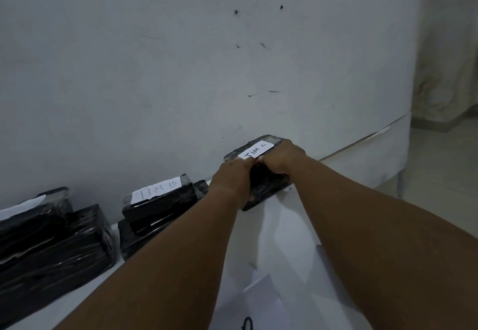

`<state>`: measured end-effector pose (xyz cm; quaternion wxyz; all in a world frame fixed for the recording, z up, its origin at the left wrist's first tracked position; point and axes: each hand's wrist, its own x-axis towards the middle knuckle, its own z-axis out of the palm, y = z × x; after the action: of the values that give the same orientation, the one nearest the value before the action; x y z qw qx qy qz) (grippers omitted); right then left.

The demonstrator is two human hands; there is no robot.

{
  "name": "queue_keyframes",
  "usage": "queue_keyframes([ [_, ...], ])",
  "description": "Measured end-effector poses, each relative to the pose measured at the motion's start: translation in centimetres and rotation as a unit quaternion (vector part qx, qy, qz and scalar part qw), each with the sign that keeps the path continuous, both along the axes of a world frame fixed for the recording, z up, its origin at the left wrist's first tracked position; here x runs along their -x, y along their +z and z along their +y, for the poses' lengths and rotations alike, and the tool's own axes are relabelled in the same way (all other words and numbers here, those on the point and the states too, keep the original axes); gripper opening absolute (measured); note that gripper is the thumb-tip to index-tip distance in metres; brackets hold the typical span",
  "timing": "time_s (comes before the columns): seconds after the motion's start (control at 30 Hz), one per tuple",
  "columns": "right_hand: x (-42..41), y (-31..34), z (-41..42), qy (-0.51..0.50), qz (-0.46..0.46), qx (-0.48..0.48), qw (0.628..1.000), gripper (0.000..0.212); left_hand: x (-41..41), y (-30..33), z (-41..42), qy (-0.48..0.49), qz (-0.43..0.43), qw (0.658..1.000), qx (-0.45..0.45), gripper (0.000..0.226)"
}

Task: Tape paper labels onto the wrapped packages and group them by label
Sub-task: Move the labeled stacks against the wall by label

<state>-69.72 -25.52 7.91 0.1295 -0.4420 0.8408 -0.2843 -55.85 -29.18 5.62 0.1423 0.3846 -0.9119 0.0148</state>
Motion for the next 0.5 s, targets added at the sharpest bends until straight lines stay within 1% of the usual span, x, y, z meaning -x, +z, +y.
queue_keyframes([
  [0.07,0.3,0.2,0.3,0.014,-0.005,-0.005,1.0,0.036,-0.1,-0.2,0.1,0.0,-0.014,1.0,0.001,0.092],
  [0.1,0.4,0.5,0.7,0.016,-0.017,-0.005,1.0,0.038,-0.3,-0.1,0.1,0.006,-0.02,1.0,-0.001,0.098],
  [0.13,0.5,0.9,1.4,0.01,-0.025,-0.003,1.0,0.046,-0.5,0.1,0.4,0.017,-0.017,1.0,-0.01,0.103],
  [0.2,1.0,2.0,2.9,-0.007,-0.024,0.021,0.999,0.074,-0.8,1.1,1.2,0.027,0.017,0.999,-0.029,0.101],
  [0.23,1.3,2.6,4.1,-0.009,-0.01,0.036,0.999,0.076,-0.8,1.8,2.0,0.02,0.045,0.998,-0.039,0.095],
  [0.33,1.8,4.7,9.1,0.0,0.044,0.076,0.996,0.063,-1.1,4.1,5.8,-0.014,0.128,0.991,-0.048,0.069],
  [0.4,2.3,5.1,12.2,-0.002,0.057,0.102,0.993,0.053,-1.1,5.1,9.3,-0.029,0.147,0.987,-0.06,0.055],
  [0.5,2.7,4.2,17.3,-0.023,0.066,0.125,0.99,0.045,-0.5,4.7,14.6,-0.047,0.205,0.97,-0.125,0.046],
])
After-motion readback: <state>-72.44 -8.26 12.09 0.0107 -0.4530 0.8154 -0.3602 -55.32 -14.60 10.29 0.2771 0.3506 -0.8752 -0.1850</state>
